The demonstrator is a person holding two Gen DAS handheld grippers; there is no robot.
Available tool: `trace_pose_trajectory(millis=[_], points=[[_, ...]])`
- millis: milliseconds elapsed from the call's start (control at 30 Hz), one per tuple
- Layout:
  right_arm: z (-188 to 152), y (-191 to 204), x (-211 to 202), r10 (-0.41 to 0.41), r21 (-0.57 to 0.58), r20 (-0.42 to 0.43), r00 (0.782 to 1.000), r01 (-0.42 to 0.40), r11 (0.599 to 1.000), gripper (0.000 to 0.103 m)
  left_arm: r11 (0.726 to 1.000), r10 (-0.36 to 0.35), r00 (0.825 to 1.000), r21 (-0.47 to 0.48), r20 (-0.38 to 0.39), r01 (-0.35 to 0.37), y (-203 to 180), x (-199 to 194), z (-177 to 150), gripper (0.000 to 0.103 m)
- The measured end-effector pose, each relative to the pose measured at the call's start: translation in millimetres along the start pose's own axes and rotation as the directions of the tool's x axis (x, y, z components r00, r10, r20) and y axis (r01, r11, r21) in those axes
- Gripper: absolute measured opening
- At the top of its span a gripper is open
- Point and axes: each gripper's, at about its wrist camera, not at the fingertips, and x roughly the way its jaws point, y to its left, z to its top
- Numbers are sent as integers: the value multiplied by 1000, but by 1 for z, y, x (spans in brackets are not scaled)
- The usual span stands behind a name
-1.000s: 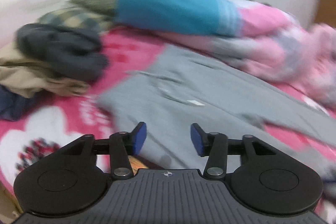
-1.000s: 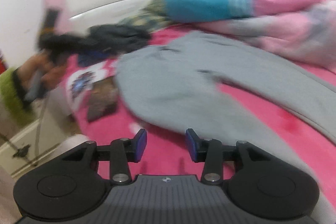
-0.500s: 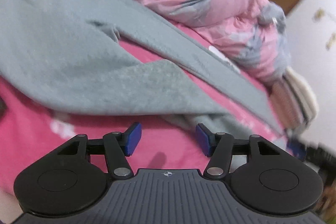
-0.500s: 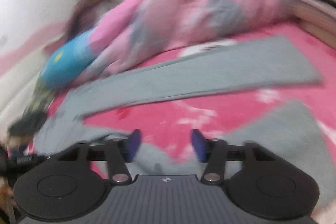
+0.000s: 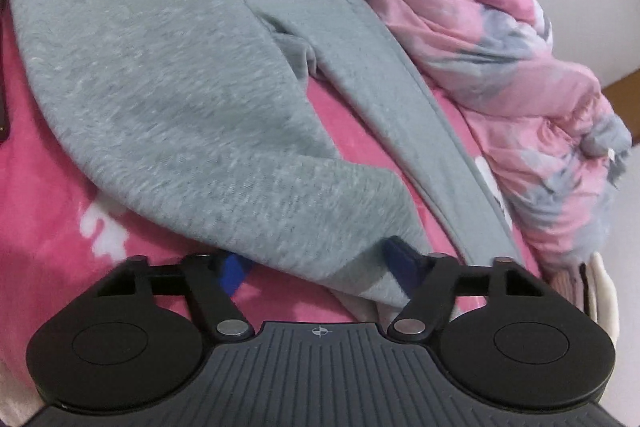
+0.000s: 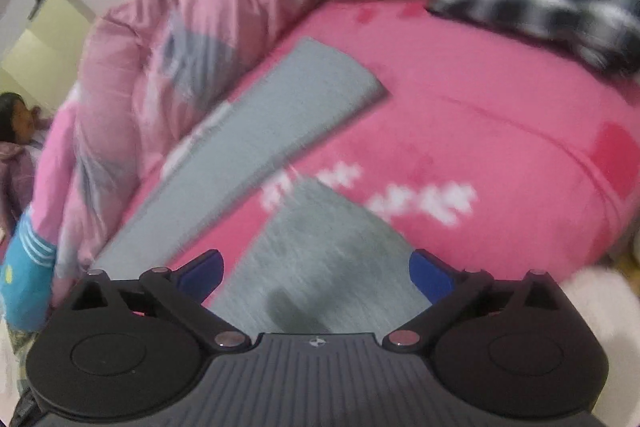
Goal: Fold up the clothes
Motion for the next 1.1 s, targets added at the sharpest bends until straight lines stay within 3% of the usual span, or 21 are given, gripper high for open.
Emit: trace_pose_trajectory(millis=[100, 300, 367, 400, 500, 533, 567, 667, 700, 767, 867, 933, 967, 1033, 1100], points=[[12, 9, 16, -43, -57, -4, 999, 43, 997, 102, 1000, 4, 1000, -27, 0, -4, 6, 0, -1, 49], [35, 26, 47, -128, -172, -5, 992, 125, 977, 102, 999, -5, 1000, -45, 17, 6, 15, -2, -5, 42], [23, 34, 44, -114, -237, -1, 994, 110, 965, 97, 999, -7, 1000, -42, 21, 8, 17, -2, -6, 38], [17, 38, 43, -107, -269, 1, 994, 103, 958, 91, 999, -9, 1000, -45, 23, 10, 19, -2, -5, 34], [2, 46, 32, -93, -343, 10, 996, 91, 935, 53, 998, -22, 999, -53, 27, 23, 24, -2, -5, 19], [-1, 50, 29, -86, -369, 14, 996, 85, 926, 27, 998, -32, 999, -53, 27, 33, 26, -2, -4, 14], [4, 53, 26, -59, -361, 2, 998, 56, 931, 15, 998, -42, 999, -54, 28, 43, 27, -3, -4, 13], [31, 72, 14, 68, -328, 3, 998, -63, 943, 12, 994, -86, 996, -62, 40, 88, 30, -8, -2, 7], [44, 83, 0, 146, -328, 36, 989, -126, 936, 12, 993, -101, 994, -61, 49, 104, 30, -12, 0, 6], [71, 103, -27, 297, -335, 101, 950, -248, 909, 11, 990, -131, 989, -51, 75, 135, 30, -21, 2, 6], [110, 131, -68, 504, -362, 194, 842, -416, 834, 11, 984, -171, 980, -35, 100, 175, 31, -34, 2, 6], [113, 126, -97, 586, -414, 253, 770, -462, 785, 11, 980, -194, 976, -23, 102, 197, 31, -40, 0, 6], [110, 117, -107, 600, -430, 278, 750, -461, 776, 11, 979, -200, 975, -16, 98, 202, 32, -41, -1, 6], [96, 84, -117, 609, -440, 316, 727, -457, 773, 12, 979, -201, 976, -9, 81, 203, 35, -41, -2, 6], [80, 46, -109, 526, -320, 336, 781, -431, 844, 15, 979, -204, 977, -15, 53, 206, 39, -39, -4, 6]])
